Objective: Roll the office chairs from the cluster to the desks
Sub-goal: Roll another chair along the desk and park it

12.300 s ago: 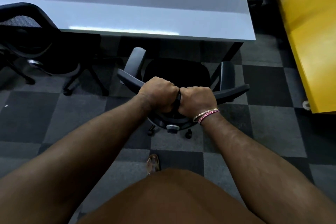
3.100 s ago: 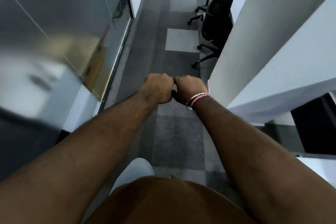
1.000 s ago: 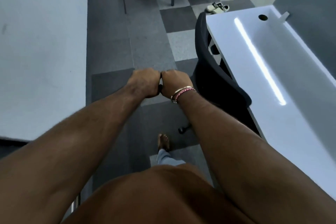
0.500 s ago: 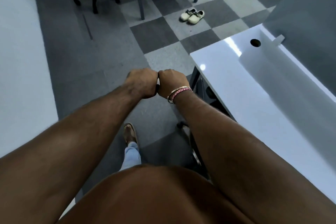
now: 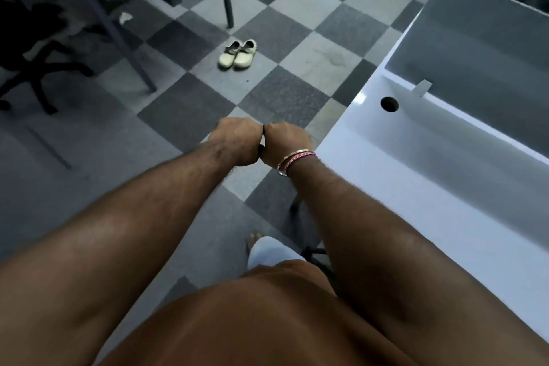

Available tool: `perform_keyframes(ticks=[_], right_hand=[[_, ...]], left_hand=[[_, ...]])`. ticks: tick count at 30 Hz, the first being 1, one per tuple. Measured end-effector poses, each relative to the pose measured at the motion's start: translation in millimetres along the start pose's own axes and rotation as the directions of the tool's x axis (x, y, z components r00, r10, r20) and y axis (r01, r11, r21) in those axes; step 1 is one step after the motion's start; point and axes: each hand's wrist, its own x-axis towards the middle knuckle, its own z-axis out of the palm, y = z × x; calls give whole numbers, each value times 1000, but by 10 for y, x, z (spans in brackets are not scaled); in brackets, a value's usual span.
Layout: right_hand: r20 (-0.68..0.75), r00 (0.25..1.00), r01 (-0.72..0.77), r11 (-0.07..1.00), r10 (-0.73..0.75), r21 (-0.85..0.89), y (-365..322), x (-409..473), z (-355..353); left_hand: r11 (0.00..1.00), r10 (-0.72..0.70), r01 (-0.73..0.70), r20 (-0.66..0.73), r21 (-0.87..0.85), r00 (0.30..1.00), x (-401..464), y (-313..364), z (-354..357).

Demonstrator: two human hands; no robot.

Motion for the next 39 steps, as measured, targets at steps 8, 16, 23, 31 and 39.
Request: perform_keyframes(ticks=[8,16,23,31,39], right_hand=[[-24,970,-239,970,240,48,1012,1833,-199],[-63,894,-439,895,444,81,2148,3148,-751],[-98,802,-583,808,589,82,3151,4328,-909],[-93,691,-708,697,717,119,4272,5881,-1511],[-101,596,-782,604,797,150,5699,6830,-1952]], left_hand=[[974,205,-208,36,91,978,2226,-252,-654],[889,436,-429,-11,159,900,4085,-142,-1549],[789,603,-589,-35,175,797,5799,11,-1985],[685,711,-692,-1,226,704,7828,117,-2905],[573,799,-773,22,274,601,9443,806,-3662]])
